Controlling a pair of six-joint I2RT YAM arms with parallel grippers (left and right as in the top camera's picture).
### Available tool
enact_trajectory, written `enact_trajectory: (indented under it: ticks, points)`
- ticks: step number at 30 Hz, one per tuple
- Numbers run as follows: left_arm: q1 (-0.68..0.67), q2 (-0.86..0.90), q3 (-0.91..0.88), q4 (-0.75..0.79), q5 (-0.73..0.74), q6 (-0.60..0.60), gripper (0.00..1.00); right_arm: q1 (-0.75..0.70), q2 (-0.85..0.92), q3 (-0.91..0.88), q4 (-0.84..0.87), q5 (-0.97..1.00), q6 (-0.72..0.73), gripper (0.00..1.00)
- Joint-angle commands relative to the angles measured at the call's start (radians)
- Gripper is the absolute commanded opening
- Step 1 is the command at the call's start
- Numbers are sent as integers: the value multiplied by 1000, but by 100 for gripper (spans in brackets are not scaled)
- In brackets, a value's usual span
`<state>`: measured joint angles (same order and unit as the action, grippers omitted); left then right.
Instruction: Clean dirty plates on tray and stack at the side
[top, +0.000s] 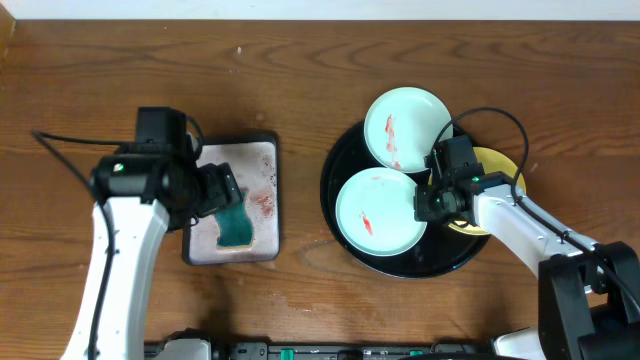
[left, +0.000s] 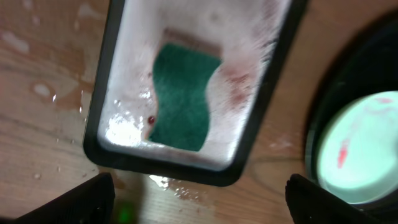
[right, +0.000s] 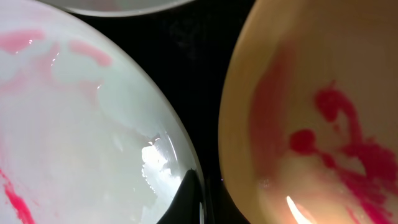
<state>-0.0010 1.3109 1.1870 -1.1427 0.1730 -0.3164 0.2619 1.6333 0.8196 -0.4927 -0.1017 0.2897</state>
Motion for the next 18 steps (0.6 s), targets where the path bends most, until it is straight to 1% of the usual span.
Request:
enact_trajectory:
  ticks: [1, 2, 6, 9, 10, 11, 14, 16, 18]
  points:
    - [3, 76, -64, 27, -35, 5, 88, -31, 20, -14, 10, 142, 61, 1]
    - [3, 98, -82, 50, -35, 5, 88, -31, 20, -14, 17, 130, 61, 1]
    - [3, 189, -134, 127, -36, 1, 76, -31, 20, -14, 49, 69, 45, 1]
    - [3, 272, -150, 160, -35, 1, 72, -31, 20, -14, 44, 67, 46, 1]
    - [3, 301, -150, 174, -35, 2, 69, -31, 20, -14, 43, 67, 46, 1]
    - [3, 324, -150, 186, -35, 2, 63, -31, 20, -14, 43, 67, 46, 1]
    - [3, 396, -150, 235, -34, 2, 55, -31, 20, -14, 44, 67, 46, 1]
    - [3, 438, -150, 266, -34, 4, 52, -31, 20, -14, 44, 67, 46, 1]
    - [3, 470, -149, 293, -27, 9, 40, -31, 20, -14, 44, 67, 47, 1]
